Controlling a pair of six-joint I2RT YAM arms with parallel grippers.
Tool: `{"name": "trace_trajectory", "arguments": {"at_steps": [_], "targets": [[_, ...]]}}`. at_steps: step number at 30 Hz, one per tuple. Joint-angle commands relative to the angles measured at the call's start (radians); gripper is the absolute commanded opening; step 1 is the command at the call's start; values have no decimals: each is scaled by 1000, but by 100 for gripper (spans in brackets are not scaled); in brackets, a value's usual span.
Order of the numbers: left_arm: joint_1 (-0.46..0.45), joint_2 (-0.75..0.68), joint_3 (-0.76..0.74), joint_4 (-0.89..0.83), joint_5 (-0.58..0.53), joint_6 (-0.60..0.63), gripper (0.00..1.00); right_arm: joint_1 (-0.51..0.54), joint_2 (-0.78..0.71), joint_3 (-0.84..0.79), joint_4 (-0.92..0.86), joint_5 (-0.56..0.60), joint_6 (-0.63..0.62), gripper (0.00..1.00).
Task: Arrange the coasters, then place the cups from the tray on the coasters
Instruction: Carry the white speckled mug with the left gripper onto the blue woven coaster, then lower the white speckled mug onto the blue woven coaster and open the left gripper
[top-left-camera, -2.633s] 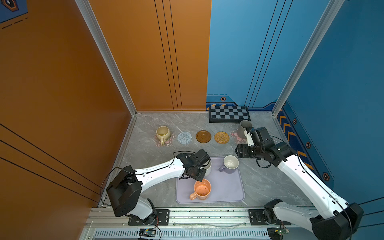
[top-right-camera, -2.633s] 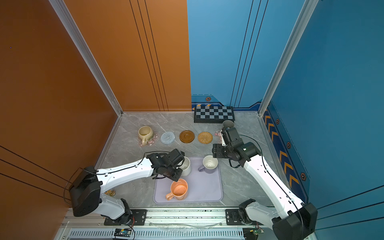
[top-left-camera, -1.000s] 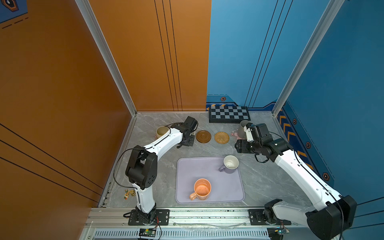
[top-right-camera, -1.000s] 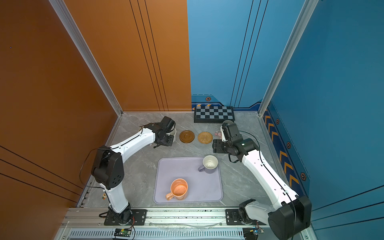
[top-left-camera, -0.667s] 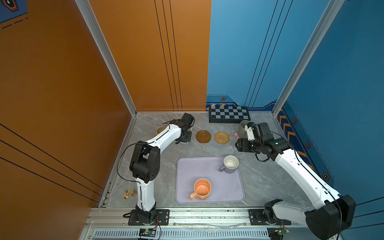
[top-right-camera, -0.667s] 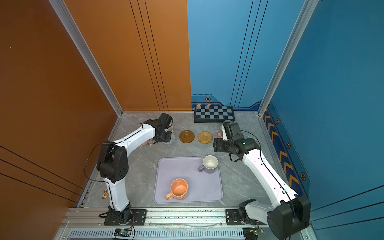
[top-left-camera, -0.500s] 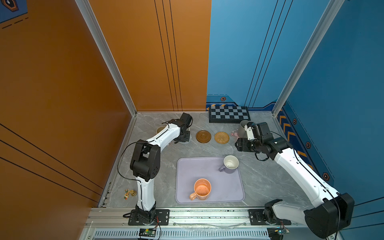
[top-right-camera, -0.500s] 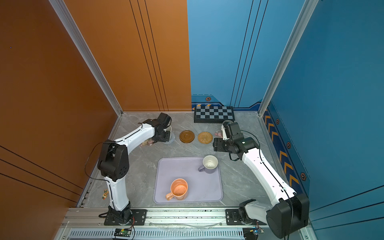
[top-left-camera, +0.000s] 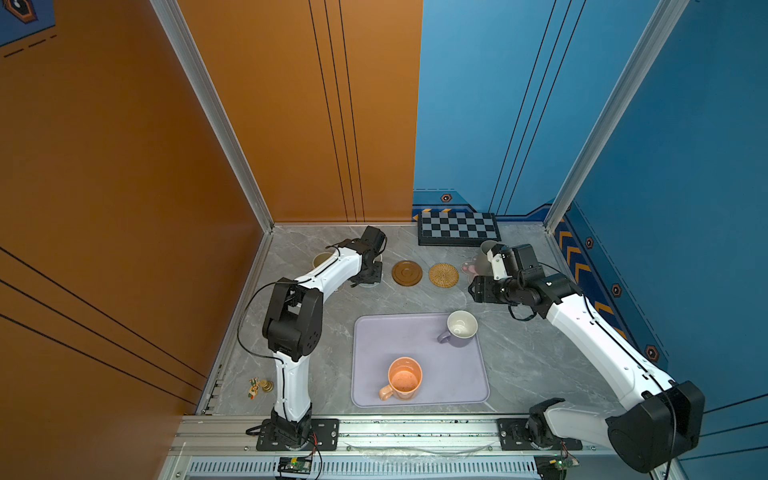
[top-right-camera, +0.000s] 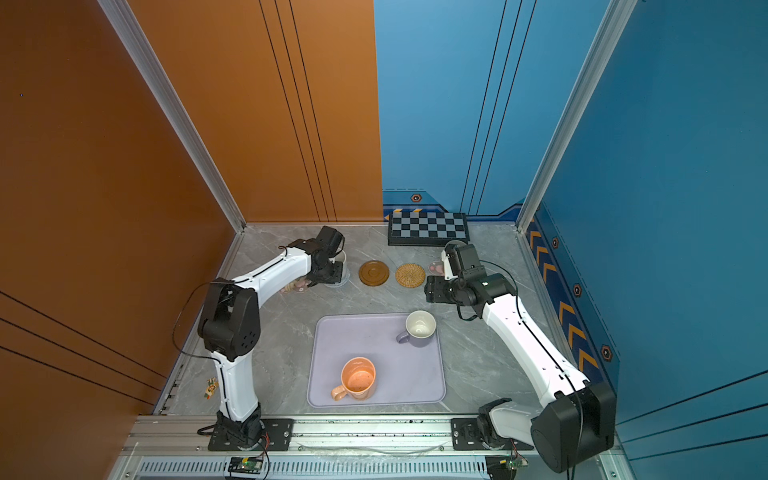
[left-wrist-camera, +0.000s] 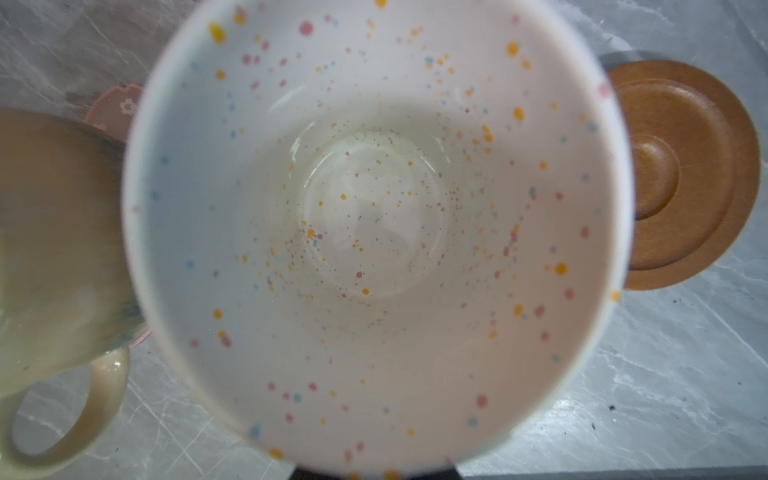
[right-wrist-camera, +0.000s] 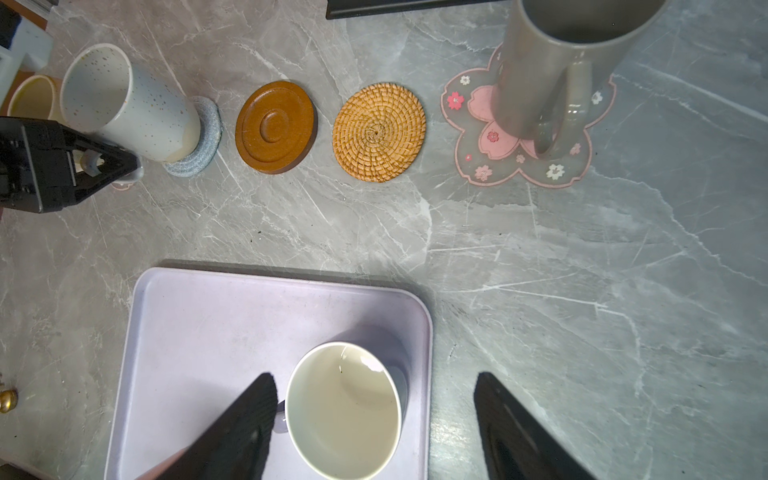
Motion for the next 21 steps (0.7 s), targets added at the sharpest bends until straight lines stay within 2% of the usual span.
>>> {"name": "trace_trajectory", "arguments": {"at_steps": [1,21], "targets": [[11,2,27,62,-2,-18,0,-5,-4,-15,11,-11,-19,77],[27,-21,-60,60,30,-83,0,-6,-27,-18,10,-28,-7,77]]}}
